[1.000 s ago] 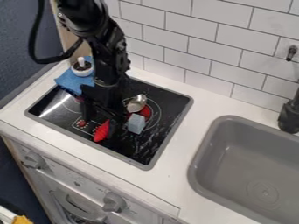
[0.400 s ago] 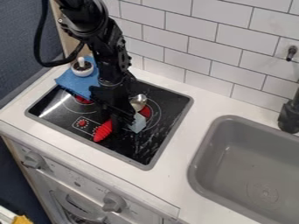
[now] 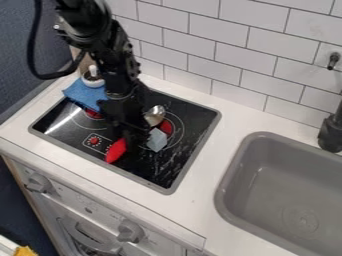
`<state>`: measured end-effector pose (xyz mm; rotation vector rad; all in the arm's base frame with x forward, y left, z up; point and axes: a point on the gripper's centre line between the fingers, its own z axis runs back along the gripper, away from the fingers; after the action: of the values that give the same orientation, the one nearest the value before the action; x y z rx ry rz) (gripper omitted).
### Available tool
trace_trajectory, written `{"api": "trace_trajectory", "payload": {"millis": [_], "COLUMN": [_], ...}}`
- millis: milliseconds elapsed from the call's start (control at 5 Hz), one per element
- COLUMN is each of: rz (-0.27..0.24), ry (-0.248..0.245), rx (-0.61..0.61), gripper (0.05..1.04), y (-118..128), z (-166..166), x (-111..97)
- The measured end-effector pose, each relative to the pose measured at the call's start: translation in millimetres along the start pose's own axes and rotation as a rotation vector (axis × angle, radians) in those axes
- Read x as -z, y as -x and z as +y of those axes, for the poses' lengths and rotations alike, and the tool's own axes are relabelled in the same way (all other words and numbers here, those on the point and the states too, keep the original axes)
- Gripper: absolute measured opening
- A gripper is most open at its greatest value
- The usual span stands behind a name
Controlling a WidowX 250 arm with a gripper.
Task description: Grab the red spoon and move the die to the left
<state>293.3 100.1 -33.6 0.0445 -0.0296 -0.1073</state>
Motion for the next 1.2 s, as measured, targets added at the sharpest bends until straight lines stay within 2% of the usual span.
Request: {"api": "trace_trajectory", "payload": {"millis": [200, 400, 600, 800, 1200], "rz": [-0.053, -0.084, -0.127, -0.131, -0.095], "ry": [-0.028, -0.038, -0.002, 0.052, 0.187], "rx": [-0.052, -0.094, -0.082, -0.005, 0.122], "gripper": [0.381, 0.381, 0.381, 0.381, 0.381], "y": [2, 5, 10, 16, 32], "z": [4, 3, -9, -37, -79], "x": [-20, -39, -57, -64, -61]}}
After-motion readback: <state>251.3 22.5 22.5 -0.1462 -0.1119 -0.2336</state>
